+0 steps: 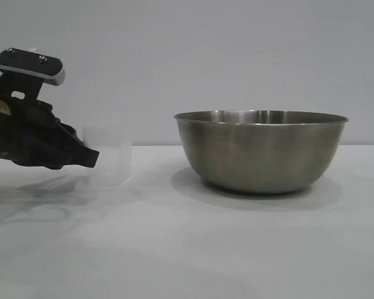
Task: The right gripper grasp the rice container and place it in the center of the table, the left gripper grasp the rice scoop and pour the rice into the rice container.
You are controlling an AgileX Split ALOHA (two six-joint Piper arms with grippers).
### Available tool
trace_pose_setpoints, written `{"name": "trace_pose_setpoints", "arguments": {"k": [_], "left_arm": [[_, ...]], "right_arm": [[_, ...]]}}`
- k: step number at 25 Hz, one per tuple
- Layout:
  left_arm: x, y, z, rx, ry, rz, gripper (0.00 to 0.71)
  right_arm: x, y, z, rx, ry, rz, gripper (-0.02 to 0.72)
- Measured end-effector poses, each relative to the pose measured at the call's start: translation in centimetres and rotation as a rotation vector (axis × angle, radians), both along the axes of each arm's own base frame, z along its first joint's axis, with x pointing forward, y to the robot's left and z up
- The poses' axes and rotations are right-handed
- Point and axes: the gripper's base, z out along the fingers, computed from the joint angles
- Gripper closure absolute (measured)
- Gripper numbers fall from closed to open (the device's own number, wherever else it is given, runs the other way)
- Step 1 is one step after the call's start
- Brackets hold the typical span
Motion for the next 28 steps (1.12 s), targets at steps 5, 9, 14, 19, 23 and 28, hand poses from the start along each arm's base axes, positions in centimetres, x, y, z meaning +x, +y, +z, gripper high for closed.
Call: {"name": "trace_pose_setpoints", "arguments": {"k": [5, 9, 14, 19, 23, 28], "left_arm": [[-0.8, 0.1, 0.7, 0.0, -0.002, -0.024, 0.537], [-1.6, 0.4, 2.0, -0.005, -0.017, -0.024, 0.537], [-2.7, 0.9, 3.6, -0.014, -0.035, -0.008, 0.537], [-4.3, 1.9, 7.3, -0.058, -0.119, 0.028, 0.537], [-6.4, 2.8, 10.1, -0.138, -0.175, 0.057, 0.537], [-9.2, 4.2, 12.1, -0.184, -0.228, 0.098, 0.537]], "right_arm": [[0.0, 0.0, 0.0, 0.0, 0.0, 0.0, 0.239], [0.0, 0.0, 0.0, 0.0, 0.0, 0.0, 0.239], [0.0, 0.0, 0.0, 0.0, 0.0, 0.0, 0.239], [0.0, 0.0, 0.0, 0.0, 0.0, 0.0, 0.239], [0.0, 0.0, 0.0, 0.0, 0.0, 0.0, 0.239], [0.0, 0.0, 0.0, 0.0, 0.0, 0.0, 0.239]]}}
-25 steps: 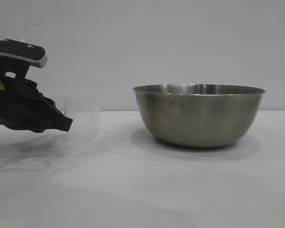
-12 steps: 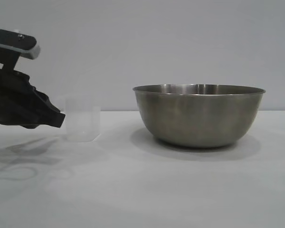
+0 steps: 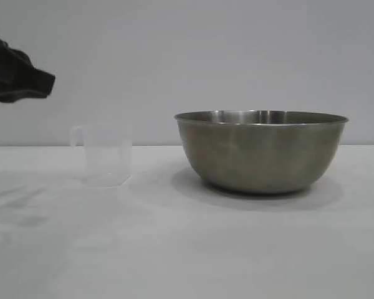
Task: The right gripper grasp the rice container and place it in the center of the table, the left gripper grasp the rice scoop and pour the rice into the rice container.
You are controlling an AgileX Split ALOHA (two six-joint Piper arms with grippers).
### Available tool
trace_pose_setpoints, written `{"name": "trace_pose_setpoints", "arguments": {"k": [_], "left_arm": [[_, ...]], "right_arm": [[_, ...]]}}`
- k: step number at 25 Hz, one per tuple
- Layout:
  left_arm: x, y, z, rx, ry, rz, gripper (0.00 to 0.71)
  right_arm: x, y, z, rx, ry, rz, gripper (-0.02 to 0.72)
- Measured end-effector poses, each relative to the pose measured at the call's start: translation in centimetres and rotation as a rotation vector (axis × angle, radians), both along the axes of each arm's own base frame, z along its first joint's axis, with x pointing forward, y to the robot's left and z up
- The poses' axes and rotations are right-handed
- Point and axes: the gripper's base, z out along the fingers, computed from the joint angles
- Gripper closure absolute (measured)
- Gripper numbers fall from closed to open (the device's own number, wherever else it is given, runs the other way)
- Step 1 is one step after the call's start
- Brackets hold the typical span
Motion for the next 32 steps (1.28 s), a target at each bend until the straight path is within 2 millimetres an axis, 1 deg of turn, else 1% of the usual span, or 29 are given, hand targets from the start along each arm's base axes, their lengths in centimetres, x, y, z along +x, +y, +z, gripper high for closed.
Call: {"name": "trace_pose_setpoints", "arguments": {"k": [4, 8, 10, 11, 13, 20, 22, 24, 28, 32], "left_arm": [[-2.1, 1.2, 0.7, -0.027, -0.019, 0.042, 0.537], [-4.5, 2.8, 1.5, -0.076, -0.058, 0.123, 0.537], [-5.6, 3.7, 2.2, -0.105, -0.103, 0.171, 0.537], [-6.1, 4.1, 2.9, -0.125, -0.143, 0.196, 0.537], [-6.9, 4.6, 4.3, -0.111, -0.205, 0.219, 0.537], [-7.7, 4.2, 8.4, -0.072, -0.132, 0.132, 0.537], [-8.2, 4.0, 9.1, -0.065, -0.115, 0.096, 0.537], [-8.6, 3.9, 9.4, -0.071, -0.097, 0.07, 0.537], [-9.6, 3.7, 9.2, -0.088, -0.041, 0.005, 0.537], [-11.0, 3.8, 9.8, -0.102, -0.047, -0.034, 0.537]], "right_arm": [[0.0, 0.0, 0.0, 0.0, 0.0, 0.0, 0.239], [0.0, 0.0, 0.0, 0.0, 0.0, 0.0, 0.239], [0.0, 0.0, 0.0, 0.0, 0.0, 0.0, 0.239], [0.0, 0.0, 0.0, 0.0, 0.0, 0.0, 0.239], [0.0, 0.0, 0.0, 0.0, 0.0, 0.0, 0.239], [0.0, 0.0, 0.0, 0.0, 0.0, 0.0, 0.239], [0.0, 0.0, 0.0, 0.0, 0.0, 0.0, 0.239], [0.0, 0.0, 0.0, 0.0, 0.0, 0.0, 0.239], [0.0, 0.0, 0.0, 0.0, 0.0, 0.0, 0.239], [0.0, 0.0, 0.0, 0.0, 0.0, 0.0, 0.239]]}}
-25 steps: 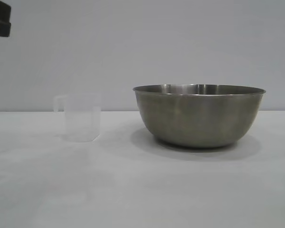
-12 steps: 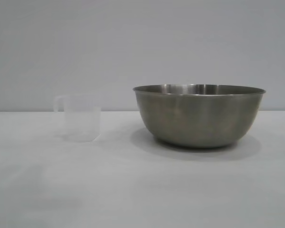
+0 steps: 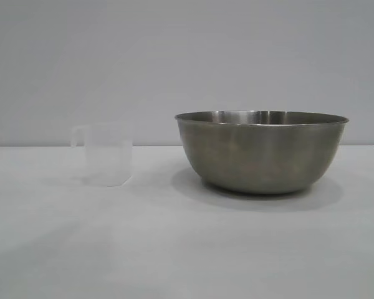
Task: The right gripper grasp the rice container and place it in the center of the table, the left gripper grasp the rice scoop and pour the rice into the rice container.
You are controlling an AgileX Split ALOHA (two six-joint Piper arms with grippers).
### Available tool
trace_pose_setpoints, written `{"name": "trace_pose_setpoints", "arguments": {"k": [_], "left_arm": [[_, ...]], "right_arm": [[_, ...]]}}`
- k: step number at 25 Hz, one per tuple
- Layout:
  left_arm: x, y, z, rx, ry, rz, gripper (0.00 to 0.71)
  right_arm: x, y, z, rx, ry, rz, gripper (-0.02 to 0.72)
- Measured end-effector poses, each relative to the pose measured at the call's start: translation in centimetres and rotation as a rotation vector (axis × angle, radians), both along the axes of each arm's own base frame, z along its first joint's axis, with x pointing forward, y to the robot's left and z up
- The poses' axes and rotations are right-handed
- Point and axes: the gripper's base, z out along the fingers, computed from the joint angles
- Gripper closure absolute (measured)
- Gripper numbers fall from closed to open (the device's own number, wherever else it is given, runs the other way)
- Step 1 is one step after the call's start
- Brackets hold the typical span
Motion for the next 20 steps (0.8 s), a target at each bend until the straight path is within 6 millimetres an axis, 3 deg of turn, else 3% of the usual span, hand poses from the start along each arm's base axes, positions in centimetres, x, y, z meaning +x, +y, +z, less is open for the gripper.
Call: {"name": "trace_pose_setpoints", "arguments": {"k": [7, 12, 20], "left_arm": [[-3.3, 0.3, 2.7, 0.04, 0.047, -0.077, 0.537], [-4.5, -0.2, 2.2, 0.115, 0.166, -0.147, 0.537], [-8.2, 0.7, 1.8, 0.13, 0.203, -0.026, 0.537]], "right_arm": [[0.0, 0.0, 0.0, 0.0, 0.0, 0.0, 0.239], [0.0, 0.0, 0.0, 0.0, 0.0, 0.0, 0.239], [0.0, 0.0, 0.0, 0.0, 0.0, 0.0, 0.239]]}}
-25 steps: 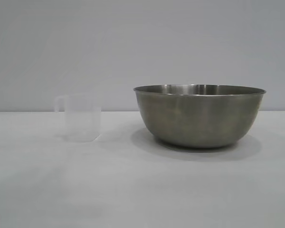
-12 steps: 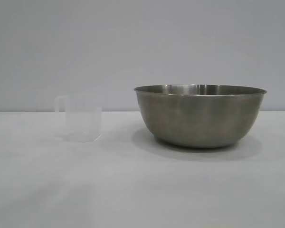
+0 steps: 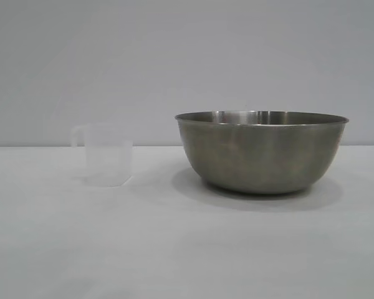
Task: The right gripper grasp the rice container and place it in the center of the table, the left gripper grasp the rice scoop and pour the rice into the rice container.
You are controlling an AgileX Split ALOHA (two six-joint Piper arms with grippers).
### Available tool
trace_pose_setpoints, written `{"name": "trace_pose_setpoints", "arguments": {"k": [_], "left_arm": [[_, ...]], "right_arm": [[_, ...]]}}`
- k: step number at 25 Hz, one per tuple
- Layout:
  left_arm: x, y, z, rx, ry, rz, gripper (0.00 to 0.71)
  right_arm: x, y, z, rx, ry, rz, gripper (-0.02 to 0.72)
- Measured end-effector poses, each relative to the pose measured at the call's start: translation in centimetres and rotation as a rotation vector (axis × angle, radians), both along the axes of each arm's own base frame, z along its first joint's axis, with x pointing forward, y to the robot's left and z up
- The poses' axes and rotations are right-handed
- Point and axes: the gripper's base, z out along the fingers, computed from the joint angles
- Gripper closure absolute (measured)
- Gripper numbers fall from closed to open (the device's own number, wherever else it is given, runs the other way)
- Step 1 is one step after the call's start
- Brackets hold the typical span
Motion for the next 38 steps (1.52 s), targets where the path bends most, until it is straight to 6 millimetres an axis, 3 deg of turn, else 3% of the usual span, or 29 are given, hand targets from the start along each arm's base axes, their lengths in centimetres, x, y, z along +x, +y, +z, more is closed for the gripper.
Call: {"name": "trace_pose_setpoints", "arguments": {"k": [5, 15, 26, 30, 38], "left_arm": [[-2.0, 0.4, -1.0, 0.001, 0.056, 0.105, 0.537], [-4.1, 1.1, -0.3, 0.008, 0.173, 0.228, 0.537], [-4.6, 1.8, -1.3, -0.028, 0.294, 0.331, 0.537], [-4.0, 1.9, -2.6, -0.03, 0.338, 0.335, 0.537], [-3.8, 1.9, -2.7, -0.032, 0.331, 0.333, 0.537]], "right_arm": [[0.0, 0.0, 0.0, 0.0, 0.0, 0.0, 0.239], [0.0, 0.0, 0.0, 0.0, 0.0, 0.0, 0.239], [0.0, 0.0, 0.0, 0.0, 0.0, 0.016, 0.239], [0.0, 0.0, 0.0, 0.0, 0.0, 0.016, 0.239], [0.0, 0.0, 0.0, 0.0, 0.0, 0.016, 0.239]]}}
